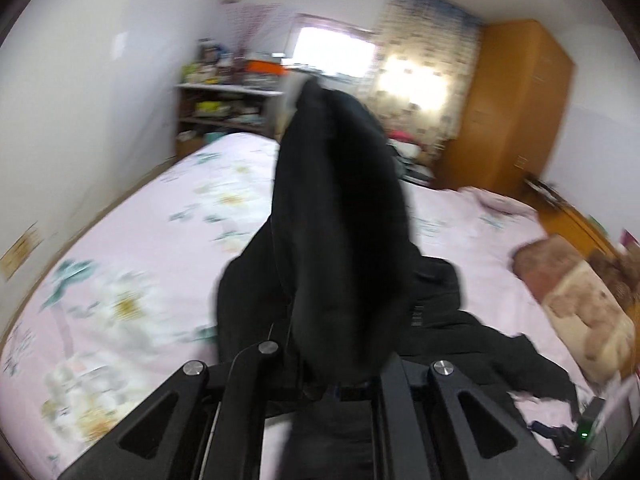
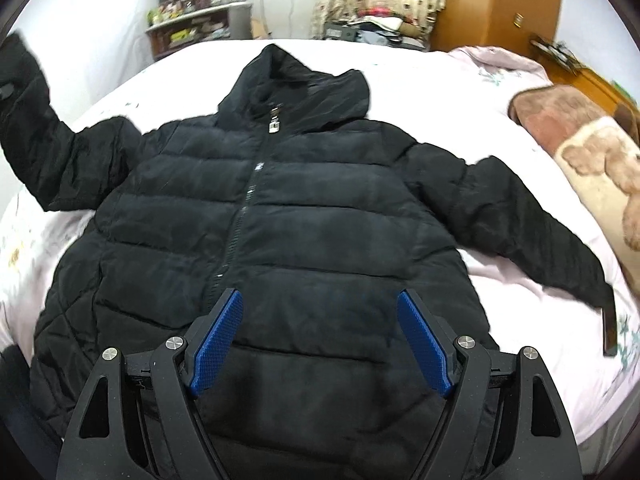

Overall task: Fold large clothes
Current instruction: 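Lift the sleeve with the left tool, fold it across the jacket body, release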

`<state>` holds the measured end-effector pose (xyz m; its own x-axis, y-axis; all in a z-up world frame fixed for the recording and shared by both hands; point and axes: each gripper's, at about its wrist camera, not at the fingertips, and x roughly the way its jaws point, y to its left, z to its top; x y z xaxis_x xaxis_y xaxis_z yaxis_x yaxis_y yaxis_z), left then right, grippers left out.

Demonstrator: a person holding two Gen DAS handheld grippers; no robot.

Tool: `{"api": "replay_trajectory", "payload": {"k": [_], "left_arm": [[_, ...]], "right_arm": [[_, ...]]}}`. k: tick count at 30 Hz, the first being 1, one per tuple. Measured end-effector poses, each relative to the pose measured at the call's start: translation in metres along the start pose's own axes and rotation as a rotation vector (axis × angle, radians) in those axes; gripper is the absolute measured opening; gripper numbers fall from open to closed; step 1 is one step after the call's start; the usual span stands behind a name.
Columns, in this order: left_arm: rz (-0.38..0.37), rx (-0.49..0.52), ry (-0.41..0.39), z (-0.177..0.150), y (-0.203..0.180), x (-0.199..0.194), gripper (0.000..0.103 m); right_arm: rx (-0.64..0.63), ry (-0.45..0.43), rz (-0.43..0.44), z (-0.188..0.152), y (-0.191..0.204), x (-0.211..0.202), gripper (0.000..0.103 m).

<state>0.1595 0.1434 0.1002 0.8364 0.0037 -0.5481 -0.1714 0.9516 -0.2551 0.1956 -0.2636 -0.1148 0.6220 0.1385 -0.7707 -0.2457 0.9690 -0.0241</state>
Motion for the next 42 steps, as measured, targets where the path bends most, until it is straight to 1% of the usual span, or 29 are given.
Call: {"api": "replay_trajectory", "payload": {"k": [3,7,11,14,18,19,21,22,24,26,28,30,31,33,34,35,36,37,38,39,40,41,42], "left_arm": [[-0.080,0.036,0.031,0.004,-0.043,0.022,0.009],[-0.172,0.075,0.096,-0.005,-0.100,0.064,0.008],[-0.255,0.113,0.182,-0.025,-0.153,0.115,0.008],[-0.303,0.146,0.249,-0.045,-0.189,0.152,0.008],[-0.354,0.177,0.339,-0.075,-0.219,0.196,0.009],[-0.369,0.174,0.364,-0.082,-0.225,0.203,0.009],[-0.382,0.160,0.400,-0.096,-0.230,0.208,0.013],[-0.394,0.150,0.417,-0.098,-0.229,0.211,0.017],[-0.427,0.124,0.431,-0.098,-0.219,0.208,0.030],[-0.460,0.103,0.408,-0.094,-0.215,0.195,0.066],[-0.499,0.082,0.367,-0.085,-0.205,0.180,0.079],[-0.543,0.058,0.331,-0.073,-0.189,0.163,0.081],[-0.546,0.049,0.315,-0.066,-0.181,0.158,0.081],[-0.496,0.058,0.259,-0.055,-0.154,0.148,0.081],[-0.443,0.076,0.229,-0.049,-0.138,0.146,0.081],[-0.362,0.098,0.209,-0.047,-0.121,0.148,0.081],[-0.281,0.113,0.209,-0.045,-0.106,0.153,0.080],[-0.220,0.112,0.220,-0.044,-0.089,0.160,0.079],[-0.168,0.097,0.231,-0.045,-0.069,0.168,0.071],[-0.114,0.082,0.248,-0.047,-0.050,0.177,0.067],[-0.074,0.078,0.264,-0.051,-0.037,0.185,0.059],[-0.032,0.075,0.276,-0.054,-0.024,0.193,0.056],[-0.001,0.066,0.286,-0.058,-0.013,0.200,0.055]], "right_arm": [[0.057,-0.007,-0.003,-0.002,-0.021,-0.002,0.079],[0.127,-0.011,-0.003,-0.006,-0.050,-0.002,0.079],[0.179,-0.020,0.013,-0.010,-0.077,0.004,0.079],[0.219,-0.003,0.028,-0.016,-0.096,0.012,0.079],[0.253,0.025,0.040,-0.021,-0.115,0.024,0.079],[0.263,0.031,0.038,-0.022,-0.119,0.026,0.079],[0.275,0.036,0.031,-0.023,-0.124,0.029,0.079],[0.279,0.037,0.029,-0.023,-0.127,0.030,0.079],[0.285,0.030,0.032,-0.019,-0.129,0.030,0.079],[0.283,0.009,0.041,-0.013,-0.127,0.028,0.079],[0.272,-0.020,0.047,-0.003,-0.122,0.026,0.079],[0.260,-0.051,0.062,0.010,-0.114,0.025,0.079],[0.251,-0.065,0.067,0.017,-0.110,0.026,0.079],[0.233,-0.076,0.075,0.031,-0.101,0.030,0.079],[0.223,-0.079,0.082,0.037,-0.097,0.033,0.079],[0.213,-0.082,0.092,0.044,-0.091,0.039,0.079],[0.199,-0.084,0.100,0.052,-0.086,0.046,0.079],[0.183,-0.083,0.106,0.060,-0.081,0.056,0.076],[0.172,-0.081,0.112,0.067,-0.078,0.065,0.073],[0.159,-0.074,0.117,0.076,-0.074,0.078,0.062],[0.151,-0.066,0.110,0.083,-0.071,0.088,0.051],[0.140,-0.057,0.093,0.091,-0.068,0.103,0.045],[0.132,-0.045,0.083,0.100,-0.065,0.118,0.035]]}}
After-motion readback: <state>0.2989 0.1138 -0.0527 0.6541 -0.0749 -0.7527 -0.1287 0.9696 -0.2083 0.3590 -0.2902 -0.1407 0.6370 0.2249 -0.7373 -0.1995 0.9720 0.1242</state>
